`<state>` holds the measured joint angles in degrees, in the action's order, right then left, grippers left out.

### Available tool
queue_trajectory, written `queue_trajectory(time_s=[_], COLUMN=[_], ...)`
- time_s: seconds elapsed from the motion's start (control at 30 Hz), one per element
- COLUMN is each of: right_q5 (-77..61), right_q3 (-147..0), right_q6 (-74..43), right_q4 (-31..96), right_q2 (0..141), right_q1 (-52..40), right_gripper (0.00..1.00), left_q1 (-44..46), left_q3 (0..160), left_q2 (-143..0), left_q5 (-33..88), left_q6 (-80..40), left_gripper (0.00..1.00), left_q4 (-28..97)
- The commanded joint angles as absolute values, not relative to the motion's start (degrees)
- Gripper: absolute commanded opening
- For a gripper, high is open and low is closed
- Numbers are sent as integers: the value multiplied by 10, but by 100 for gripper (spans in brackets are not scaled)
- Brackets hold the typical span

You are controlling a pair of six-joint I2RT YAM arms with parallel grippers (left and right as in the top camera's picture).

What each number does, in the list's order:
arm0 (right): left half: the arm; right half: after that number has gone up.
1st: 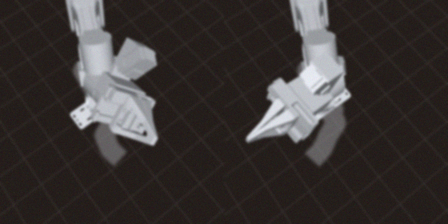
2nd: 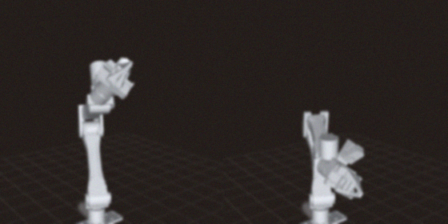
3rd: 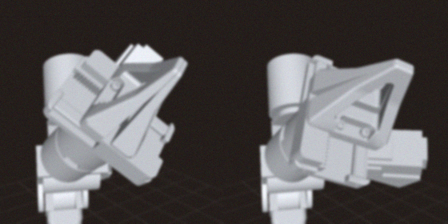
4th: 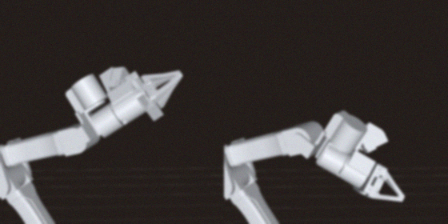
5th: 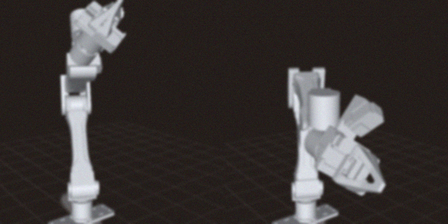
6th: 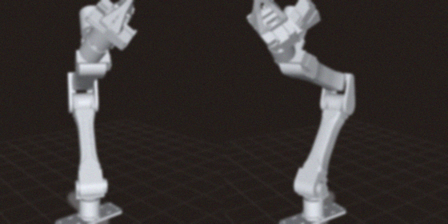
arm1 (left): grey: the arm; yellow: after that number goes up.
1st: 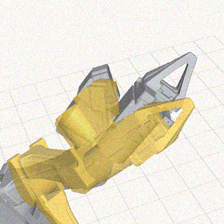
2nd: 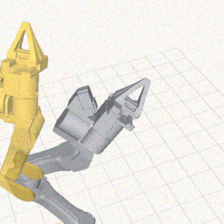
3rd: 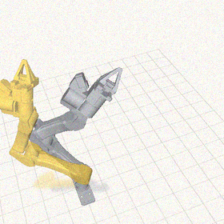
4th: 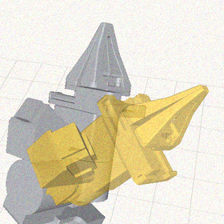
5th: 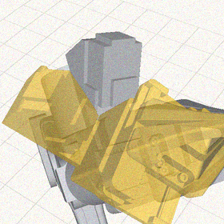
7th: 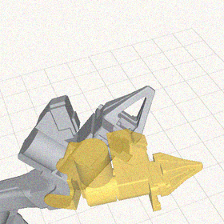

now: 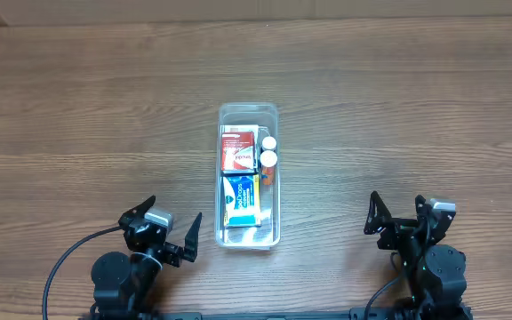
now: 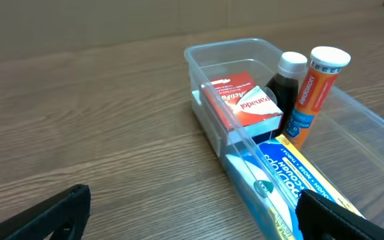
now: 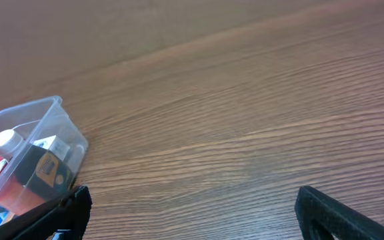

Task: Pack container

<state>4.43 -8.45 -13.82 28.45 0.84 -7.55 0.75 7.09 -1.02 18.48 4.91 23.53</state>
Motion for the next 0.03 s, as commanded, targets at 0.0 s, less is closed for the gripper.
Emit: queue_trajectory(time_s=[0.0], right_q5=[42], right_q3=[-79], right_q6=[-135], right_q4=[282], right_q2=[2], right_q1=[-77], right_gripper=[100], left_q1=[4], left_q3=[68], left_q2=[-5], left_q5=[191], left_q6=[60], left_gripper=[100], left_q4=[231])
